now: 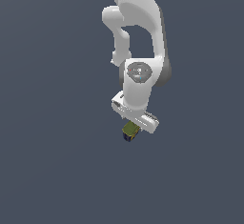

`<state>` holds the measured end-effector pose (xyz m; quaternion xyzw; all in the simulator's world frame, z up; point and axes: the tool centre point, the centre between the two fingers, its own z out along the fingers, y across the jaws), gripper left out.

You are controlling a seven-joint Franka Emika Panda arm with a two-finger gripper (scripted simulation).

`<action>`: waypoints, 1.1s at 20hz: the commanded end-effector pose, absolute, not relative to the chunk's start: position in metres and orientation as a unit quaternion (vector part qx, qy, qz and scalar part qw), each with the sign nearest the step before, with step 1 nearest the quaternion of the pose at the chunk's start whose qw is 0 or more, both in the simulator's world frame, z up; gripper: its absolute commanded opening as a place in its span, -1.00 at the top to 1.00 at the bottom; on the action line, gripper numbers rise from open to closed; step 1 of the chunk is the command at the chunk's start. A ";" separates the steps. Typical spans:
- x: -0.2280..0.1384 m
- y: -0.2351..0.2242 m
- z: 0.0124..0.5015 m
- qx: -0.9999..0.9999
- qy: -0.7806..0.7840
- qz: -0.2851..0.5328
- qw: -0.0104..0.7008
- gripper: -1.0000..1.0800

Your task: Pick up the object and move it to a goal position.

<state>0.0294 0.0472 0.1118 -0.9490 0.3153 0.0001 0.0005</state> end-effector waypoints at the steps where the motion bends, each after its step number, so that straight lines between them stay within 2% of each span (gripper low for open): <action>1: 0.030 0.048 0.110 -0.944 0.329 0.000 0.000 -0.92; 11: 0.031 0.049 0.105 -0.941 0.338 0.000 0.000 -0.92; 22: 0.030 0.049 0.059 -0.940 0.340 0.000 0.000 -0.92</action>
